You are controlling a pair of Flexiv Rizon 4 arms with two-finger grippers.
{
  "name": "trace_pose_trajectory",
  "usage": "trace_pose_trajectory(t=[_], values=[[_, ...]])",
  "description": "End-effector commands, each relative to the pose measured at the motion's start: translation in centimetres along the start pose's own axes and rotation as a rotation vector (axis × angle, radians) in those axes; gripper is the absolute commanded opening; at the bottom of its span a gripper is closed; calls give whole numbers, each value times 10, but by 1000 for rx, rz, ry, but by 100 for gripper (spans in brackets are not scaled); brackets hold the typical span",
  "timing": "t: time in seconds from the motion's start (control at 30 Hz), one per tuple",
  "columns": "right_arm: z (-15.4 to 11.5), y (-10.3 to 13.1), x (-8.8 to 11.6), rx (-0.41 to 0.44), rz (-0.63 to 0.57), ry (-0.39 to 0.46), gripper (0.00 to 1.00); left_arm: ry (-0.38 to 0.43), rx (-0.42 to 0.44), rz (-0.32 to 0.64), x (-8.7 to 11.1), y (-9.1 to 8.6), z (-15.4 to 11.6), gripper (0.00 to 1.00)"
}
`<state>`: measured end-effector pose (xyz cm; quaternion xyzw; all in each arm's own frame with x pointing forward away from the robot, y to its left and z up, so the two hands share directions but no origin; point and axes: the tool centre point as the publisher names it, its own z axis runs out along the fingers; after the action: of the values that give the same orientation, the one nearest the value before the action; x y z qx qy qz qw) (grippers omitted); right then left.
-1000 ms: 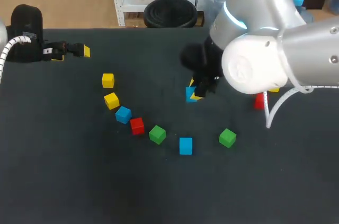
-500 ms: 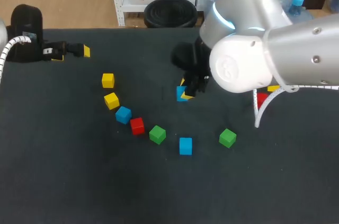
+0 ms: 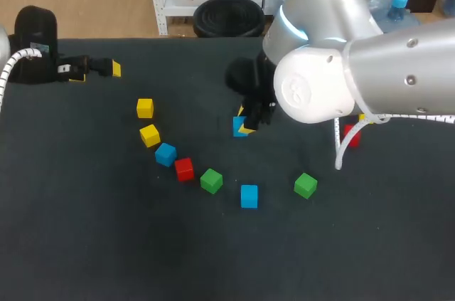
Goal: Place the blue cubes, place green cubes on the blue cubes, place the yellow cubes on the green cubes, then place the red cubes on the yellow cubes, and place purple cube on the red cubes.
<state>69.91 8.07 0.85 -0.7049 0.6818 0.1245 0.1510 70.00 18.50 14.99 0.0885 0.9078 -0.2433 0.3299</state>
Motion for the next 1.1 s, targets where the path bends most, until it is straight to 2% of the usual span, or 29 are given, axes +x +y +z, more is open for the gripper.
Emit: trace_pose_trajectory(t=[0.03,0.37,1.1], values=[[3,-3,-1,-9,-4,-5,0,0,0,0,0,0,0,100],[5,-8,7,-7,2,5,0,0,0,0,0,0,0,100],[8,-7,10,-13,4,6,0,0,0,0,0,0,0,100]])
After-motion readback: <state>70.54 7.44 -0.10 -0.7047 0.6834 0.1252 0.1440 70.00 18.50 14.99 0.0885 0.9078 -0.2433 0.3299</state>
